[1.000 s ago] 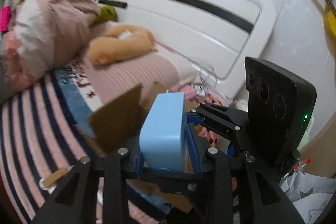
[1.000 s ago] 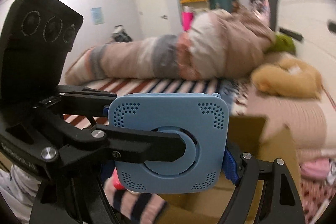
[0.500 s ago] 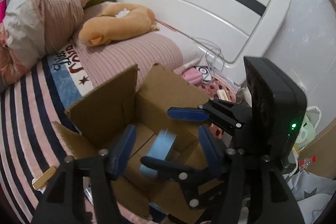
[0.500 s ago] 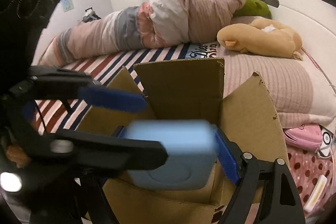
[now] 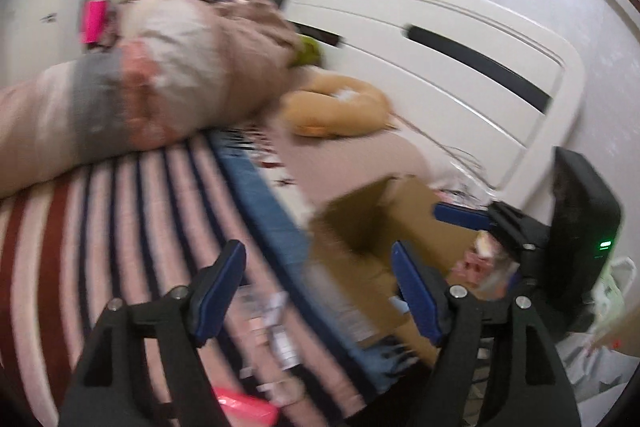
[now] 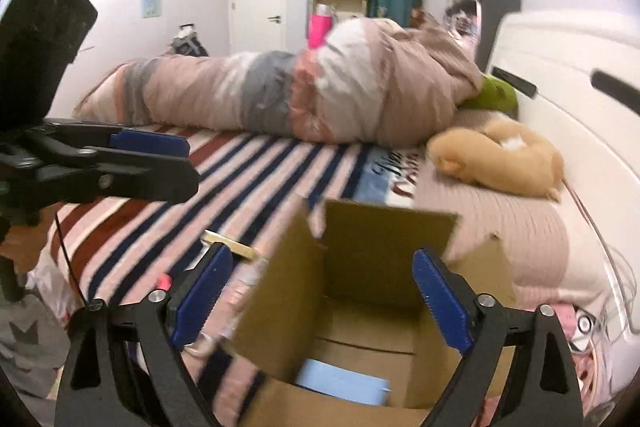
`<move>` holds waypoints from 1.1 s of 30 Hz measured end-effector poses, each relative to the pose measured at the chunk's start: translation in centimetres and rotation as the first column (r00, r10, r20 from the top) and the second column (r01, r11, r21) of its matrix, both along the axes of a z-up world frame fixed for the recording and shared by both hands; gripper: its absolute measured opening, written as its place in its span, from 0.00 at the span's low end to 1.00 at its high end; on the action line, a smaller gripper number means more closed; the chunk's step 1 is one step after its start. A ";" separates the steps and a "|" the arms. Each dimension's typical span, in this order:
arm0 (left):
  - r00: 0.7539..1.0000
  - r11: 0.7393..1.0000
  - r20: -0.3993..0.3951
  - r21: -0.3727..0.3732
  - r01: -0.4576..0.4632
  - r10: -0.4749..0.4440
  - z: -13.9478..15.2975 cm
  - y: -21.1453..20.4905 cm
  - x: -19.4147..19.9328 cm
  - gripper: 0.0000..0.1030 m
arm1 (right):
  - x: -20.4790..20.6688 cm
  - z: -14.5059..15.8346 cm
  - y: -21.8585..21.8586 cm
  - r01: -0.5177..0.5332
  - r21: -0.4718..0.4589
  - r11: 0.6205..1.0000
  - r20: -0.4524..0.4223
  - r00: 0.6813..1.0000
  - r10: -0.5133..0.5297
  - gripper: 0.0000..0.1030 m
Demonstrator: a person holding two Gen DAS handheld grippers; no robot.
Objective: Organize rigid objects
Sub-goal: 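Grasp the pink spray bottle with the right tool, then carry the pink bottle into the box and open the right tool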
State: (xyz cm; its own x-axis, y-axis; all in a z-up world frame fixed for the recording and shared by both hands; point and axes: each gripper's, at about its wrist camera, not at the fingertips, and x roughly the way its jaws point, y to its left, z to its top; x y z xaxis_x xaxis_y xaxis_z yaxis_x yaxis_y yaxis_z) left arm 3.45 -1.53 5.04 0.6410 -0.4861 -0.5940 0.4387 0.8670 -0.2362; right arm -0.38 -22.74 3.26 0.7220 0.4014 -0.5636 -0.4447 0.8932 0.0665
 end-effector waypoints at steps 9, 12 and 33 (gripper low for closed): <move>0.967 0.969 -0.050 0.009 -0.248 0.249 -6.1 11.3 -1.5 0.71 | -0.4 -1.4 11.4 -0.268 -0.012 0.963 -0.108 0.958 0.265 0.80; 0.950 0.954 -0.095 0.007 -0.299 0.298 -8.9 13.9 -2.1 0.71 | -0.2 -4.0 14.9 -0.347 -0.043 0.937 -0.197 0.922 0.333 0.71; 0.918 0.941 -0.230 -0.020 -0.338 0.325 -16.0 16.0 -3.6 0.71 | 2.3 -16.9 20.6 -0.454 -0.131 0.881 -0.537 0.780 0.322 0.26</move>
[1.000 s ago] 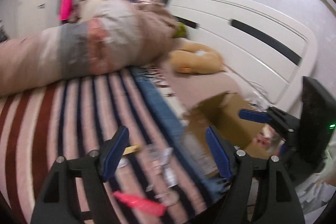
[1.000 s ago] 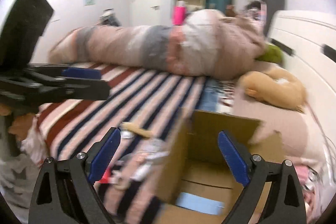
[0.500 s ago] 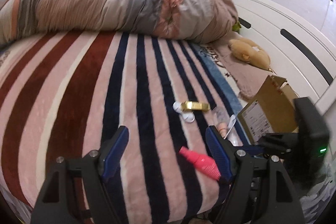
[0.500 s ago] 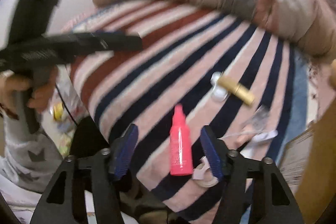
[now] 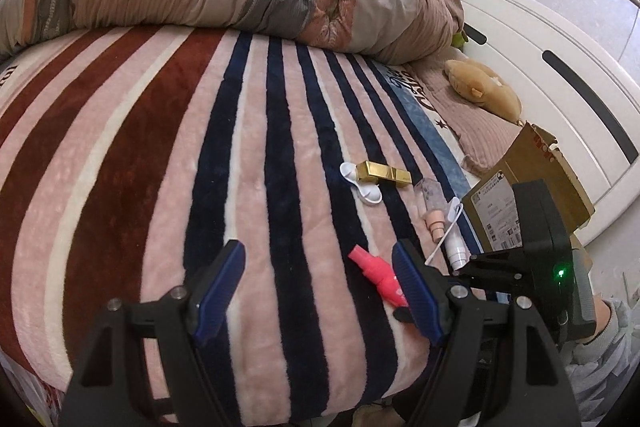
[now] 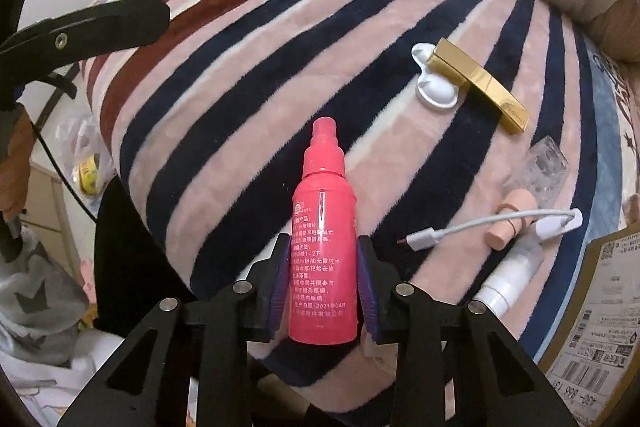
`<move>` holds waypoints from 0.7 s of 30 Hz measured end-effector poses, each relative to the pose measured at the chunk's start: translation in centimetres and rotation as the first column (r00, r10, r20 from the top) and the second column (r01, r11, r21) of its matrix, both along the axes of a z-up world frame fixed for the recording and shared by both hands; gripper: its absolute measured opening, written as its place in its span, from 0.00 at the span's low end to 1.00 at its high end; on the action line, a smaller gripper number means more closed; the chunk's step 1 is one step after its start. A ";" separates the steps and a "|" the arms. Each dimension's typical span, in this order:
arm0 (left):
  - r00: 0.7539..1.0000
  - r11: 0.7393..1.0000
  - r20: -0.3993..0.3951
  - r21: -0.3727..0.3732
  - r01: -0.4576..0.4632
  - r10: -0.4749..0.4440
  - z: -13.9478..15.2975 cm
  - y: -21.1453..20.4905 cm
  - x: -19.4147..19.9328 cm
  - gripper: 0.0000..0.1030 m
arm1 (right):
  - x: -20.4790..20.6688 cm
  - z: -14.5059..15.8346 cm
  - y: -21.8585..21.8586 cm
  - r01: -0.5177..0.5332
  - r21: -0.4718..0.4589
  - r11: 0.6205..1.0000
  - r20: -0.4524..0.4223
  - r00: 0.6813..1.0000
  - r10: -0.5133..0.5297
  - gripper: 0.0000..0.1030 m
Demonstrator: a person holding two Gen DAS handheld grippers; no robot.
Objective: Organize rigid objects
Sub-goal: 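Carry the pink bottle into the box and open the right tool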
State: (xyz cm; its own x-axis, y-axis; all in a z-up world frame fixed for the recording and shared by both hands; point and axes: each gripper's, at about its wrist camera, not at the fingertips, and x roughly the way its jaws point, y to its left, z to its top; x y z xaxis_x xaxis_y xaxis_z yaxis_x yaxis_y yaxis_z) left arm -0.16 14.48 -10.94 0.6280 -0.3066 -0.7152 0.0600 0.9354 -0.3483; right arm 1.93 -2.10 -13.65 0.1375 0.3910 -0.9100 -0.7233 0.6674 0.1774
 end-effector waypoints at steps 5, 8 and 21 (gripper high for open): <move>1.000 0.999 0.006 -0.010 0.031 -0.031 0.7 -0.9 0.1 0.71 | -0.2 1.2 -0.5 0.021 0.069 0.997 0.047 0.999 -0.025 0.26; 0.998 0.998 0.018 -0.010 0.055 -0.055 1.4 -1.7 0.1 0.71 | -0.4 2.8 -1.1 0.033 0.126 0.991 0.082 0.996 -0.044 0.26; 0.946 0.955 0.177 -0.068 0.287 -0.272 9.6 -9.8 0.3 0.44 | -4.0 12.3 -7.5 -0.004 0.441 0.897 0.269 0.955 -0.128 0.26</move>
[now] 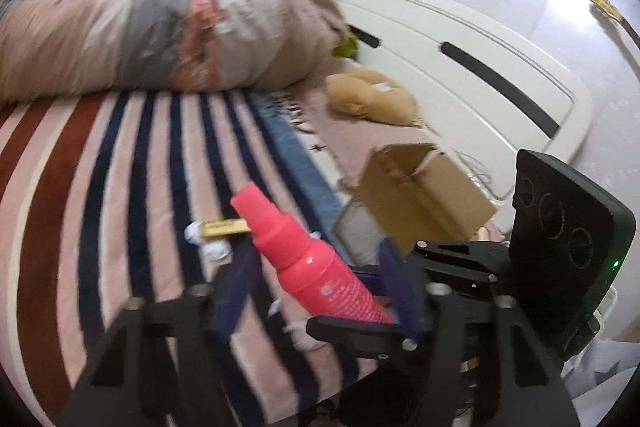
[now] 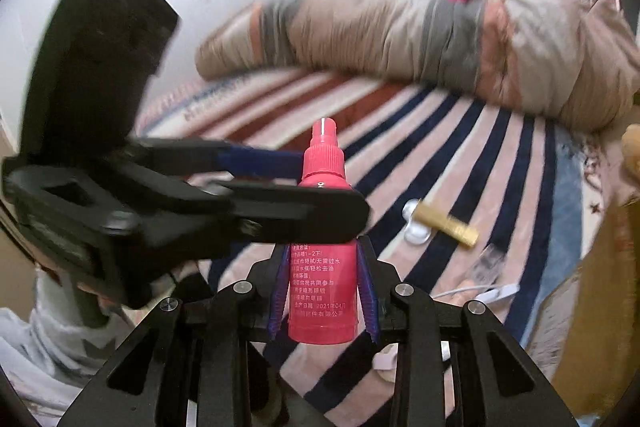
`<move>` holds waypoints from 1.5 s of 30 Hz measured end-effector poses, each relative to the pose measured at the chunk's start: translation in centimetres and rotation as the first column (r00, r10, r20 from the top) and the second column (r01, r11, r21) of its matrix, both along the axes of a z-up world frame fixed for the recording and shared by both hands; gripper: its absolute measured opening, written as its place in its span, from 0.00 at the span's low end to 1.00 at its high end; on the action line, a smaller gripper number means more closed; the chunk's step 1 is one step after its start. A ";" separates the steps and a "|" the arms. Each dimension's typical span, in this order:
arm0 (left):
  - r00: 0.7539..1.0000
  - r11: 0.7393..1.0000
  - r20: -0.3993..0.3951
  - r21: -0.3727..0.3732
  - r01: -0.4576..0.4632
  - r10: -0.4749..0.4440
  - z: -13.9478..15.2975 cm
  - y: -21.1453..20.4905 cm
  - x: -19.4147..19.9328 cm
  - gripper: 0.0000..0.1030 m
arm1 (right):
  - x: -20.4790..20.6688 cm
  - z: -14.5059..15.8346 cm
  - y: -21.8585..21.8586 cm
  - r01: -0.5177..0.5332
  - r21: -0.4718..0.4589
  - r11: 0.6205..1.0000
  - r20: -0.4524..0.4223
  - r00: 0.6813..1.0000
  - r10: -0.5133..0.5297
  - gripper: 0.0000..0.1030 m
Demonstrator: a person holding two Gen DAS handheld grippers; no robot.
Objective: Organize rigid objects
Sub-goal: 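Carry the pink bottle into the box and open the right tool, then grasp the white lens case with the left tool while the right tool reaches the tape roll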
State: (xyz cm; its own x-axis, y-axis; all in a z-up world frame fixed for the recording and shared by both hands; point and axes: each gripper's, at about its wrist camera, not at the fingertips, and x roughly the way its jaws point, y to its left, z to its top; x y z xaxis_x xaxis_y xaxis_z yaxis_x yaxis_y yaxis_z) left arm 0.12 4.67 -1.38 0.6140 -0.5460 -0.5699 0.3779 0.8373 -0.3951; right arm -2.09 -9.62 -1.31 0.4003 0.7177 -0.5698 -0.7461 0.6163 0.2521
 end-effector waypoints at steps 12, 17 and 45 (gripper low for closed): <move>0.970 0.975 0.145 0.134 0.178 -0.197 6.2 -12.6 1.6 0.33 | 0.2 3.7 -12.7 0.213 0.143 0.967 0.065 0.972 -0.224 0.26; 0.948 0.946 0.137 0.193 0.260 -0.288 6.8 -18.9 3.1 0.32 | 0.5 3.5 -17.5 0.348 0.134 0.928 0.092 0.928 -0.361 0.26; 0.959 0.924 -0.005 0.265 0.275 -0.284 3.8 -23.4 6.2 0.68 | 2.4 -1.5 -23.3 0.536 -0.110 0.837 -0.009 0.842 -0.540 0.36</move>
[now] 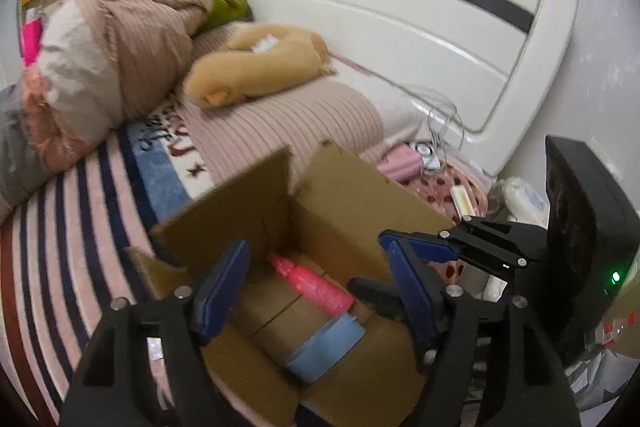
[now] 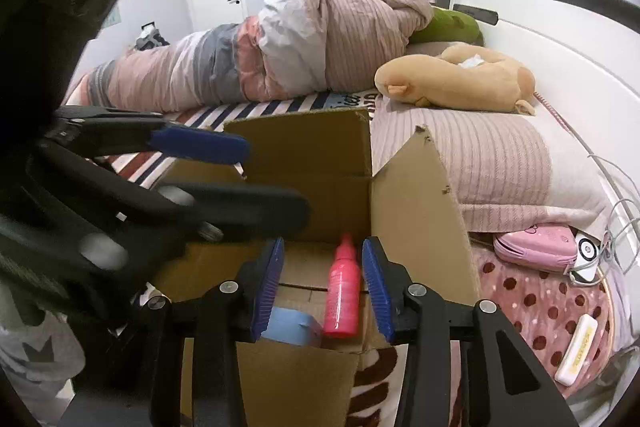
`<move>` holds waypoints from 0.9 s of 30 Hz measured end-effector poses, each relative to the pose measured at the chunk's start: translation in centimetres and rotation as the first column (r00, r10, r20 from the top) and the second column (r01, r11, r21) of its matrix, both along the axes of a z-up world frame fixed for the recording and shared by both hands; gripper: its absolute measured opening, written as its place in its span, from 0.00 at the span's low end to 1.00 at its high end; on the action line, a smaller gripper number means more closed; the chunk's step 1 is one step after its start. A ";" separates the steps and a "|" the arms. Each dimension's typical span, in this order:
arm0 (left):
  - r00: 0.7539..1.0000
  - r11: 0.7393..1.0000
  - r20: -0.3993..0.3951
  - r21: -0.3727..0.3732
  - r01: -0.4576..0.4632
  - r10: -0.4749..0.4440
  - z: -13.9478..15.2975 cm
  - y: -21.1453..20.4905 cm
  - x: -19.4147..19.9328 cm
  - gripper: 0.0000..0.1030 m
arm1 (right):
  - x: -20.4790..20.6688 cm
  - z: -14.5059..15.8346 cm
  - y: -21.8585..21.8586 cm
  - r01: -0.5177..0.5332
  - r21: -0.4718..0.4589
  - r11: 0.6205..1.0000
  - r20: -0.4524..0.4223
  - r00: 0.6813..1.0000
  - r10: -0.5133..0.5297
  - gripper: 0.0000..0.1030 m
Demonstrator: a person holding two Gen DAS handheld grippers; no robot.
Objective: Organize rigid objects
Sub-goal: 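Grasp the white lens case with the left tool while the right tool reaches the tape roll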
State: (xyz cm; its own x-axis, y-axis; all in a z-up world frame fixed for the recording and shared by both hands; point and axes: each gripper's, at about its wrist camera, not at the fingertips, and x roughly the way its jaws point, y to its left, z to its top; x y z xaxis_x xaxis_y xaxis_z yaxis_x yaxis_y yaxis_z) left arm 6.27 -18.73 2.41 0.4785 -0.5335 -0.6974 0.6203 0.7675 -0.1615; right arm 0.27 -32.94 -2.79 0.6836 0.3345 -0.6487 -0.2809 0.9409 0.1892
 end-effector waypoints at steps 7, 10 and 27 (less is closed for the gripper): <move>0.983 0.988 0.109 -0.047 -0.144 0.149 2.5 8.8 -2.2 0.75 | -2.1 4.0 3.5 -0.097 0.074 0.993 0.130 0.988 0.086 0.36; 0.965 0.972 0.125 -0.062 -0.226 0.232 2.4 13.2 -2.8 0.75 | -2.8 5.6 6.6 -0.172 0.069 0.983 0.166 0.973 0.159 0.36; 0.867 0.874 -0.126 0.008 -0.486 0.483 -13.0 27.1 0.3 0.75 | -2.5 -4.7 21.5 -0.340 0.062 0.938 -0.147 0.927 0.345 0.46</move>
